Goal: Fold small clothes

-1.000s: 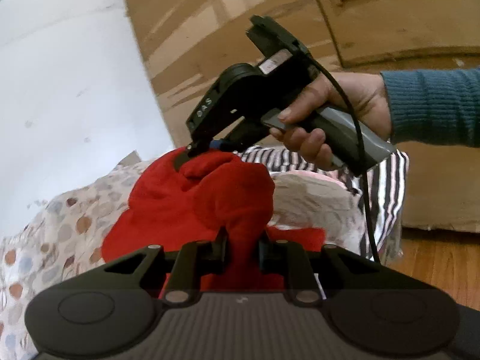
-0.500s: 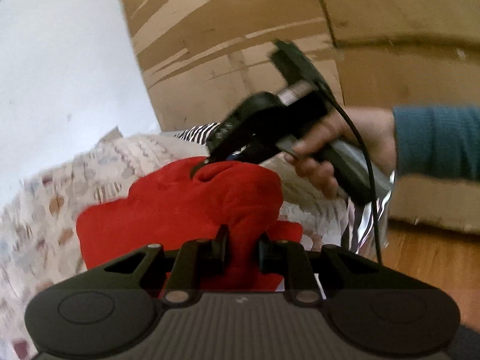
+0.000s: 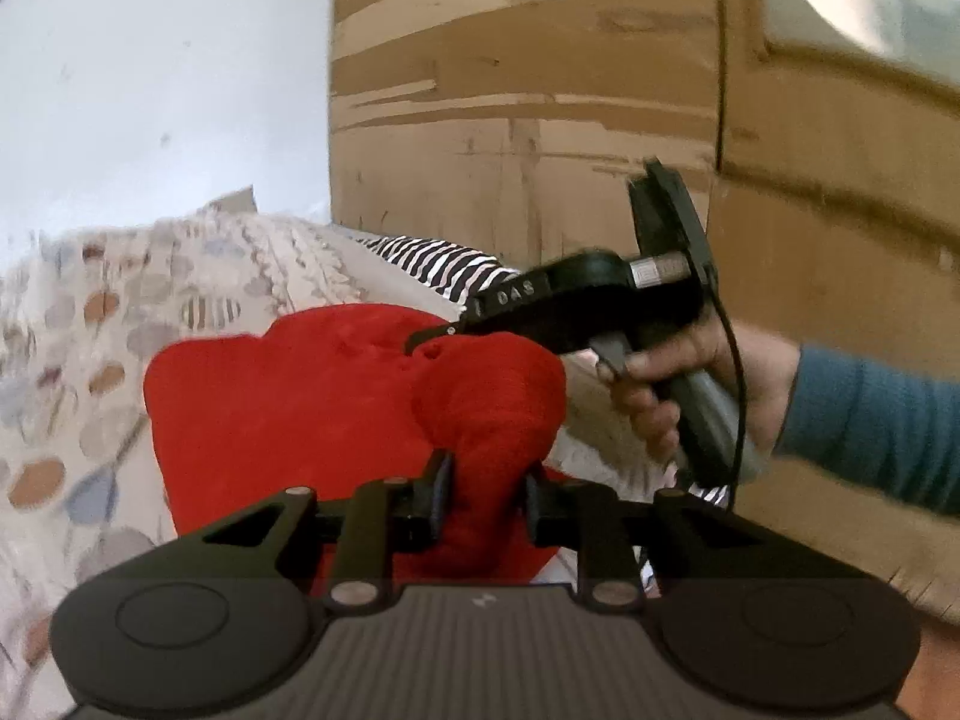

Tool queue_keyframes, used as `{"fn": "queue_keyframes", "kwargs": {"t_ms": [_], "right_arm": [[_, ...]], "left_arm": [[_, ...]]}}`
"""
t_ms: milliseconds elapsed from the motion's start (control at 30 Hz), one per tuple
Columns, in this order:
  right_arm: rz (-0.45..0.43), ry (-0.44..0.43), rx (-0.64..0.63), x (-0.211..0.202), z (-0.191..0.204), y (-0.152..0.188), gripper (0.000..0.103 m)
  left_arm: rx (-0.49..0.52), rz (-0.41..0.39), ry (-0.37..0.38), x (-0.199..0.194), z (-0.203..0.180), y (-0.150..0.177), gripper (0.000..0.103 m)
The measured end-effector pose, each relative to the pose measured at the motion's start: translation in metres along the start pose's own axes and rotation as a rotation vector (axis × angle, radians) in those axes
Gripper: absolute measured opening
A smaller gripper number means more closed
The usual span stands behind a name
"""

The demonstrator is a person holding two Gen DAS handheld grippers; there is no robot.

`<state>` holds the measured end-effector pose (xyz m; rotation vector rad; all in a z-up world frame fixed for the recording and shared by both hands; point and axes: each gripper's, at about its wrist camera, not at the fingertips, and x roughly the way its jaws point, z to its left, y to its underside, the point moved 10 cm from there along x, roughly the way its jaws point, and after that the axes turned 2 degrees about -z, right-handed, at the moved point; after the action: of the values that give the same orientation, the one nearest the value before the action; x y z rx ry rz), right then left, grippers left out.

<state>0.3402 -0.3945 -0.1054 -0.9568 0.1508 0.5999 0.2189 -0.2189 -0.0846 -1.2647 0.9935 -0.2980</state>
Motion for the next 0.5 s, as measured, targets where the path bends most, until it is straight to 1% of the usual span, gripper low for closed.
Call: {"fn": "queue_keyframes", "kwargs": {"t_ms": [67,100,133,167,200,233,300,367,433,500], "right_arm": [[-0.003,-0.003,0.005,0.000,-0.001,0.001,0.021],[-0.004,-0.004,0.005,0.000,-0.001,0.001,0.021],[-0.005,-0.003,0.004,0.000,-0.001,0.001,0.021],[-0.004,-0.003,0.005,0.000,-0.001,0.001,0.021],[-0.006,-0.003,0.007,-0.001,-0.001,0.001,0.021],[-0.008,-0.004,0.010,-0.001,-0.002,0.001,0.021],[-0.012,-0.005,0.013,-0.001,-0.003,0.001,0.021],[-0.018,-0.003,0.018,-0.001,-0.005,0.002,0.022],[-0.023,-0.002,0.019,-0.003,-0.005,0.002,0.022],[-0.026,0.005,0.008,-0.003,-0.004,0.003,0.022]], "left_arm": [[-0.065,-0.007,0.018,-0.003,0.006,-0.003,0.031],[-0.093,-0.011,0.026,-0.006,0.008,-0.004,0.035],[-0.118,-0.017,0.035,-0.008,0.011,-0.006,0.046],[-0.141,-0.025,0.043,-0.012,0.012,-0.007,0.054],[-0.163,-0.040,0.049,-0.016,0.014,-0.010,0.070],[-0.183,-0.059,0.053,-0.022,0.016,-0.012,0.080],[-0.214,-0.087,0.047,-0.033,0.020,-0.016,0.084],[-0.241,-0.095,0.025,-0.039,0.027,-0.018,0.087],[-0.292,-0.098,-0.027,-0.046,0.041,-0.019,0.097],[-0.356,-0.101,-0.102,-0.050,0.058,-0.017,0.100]]}}
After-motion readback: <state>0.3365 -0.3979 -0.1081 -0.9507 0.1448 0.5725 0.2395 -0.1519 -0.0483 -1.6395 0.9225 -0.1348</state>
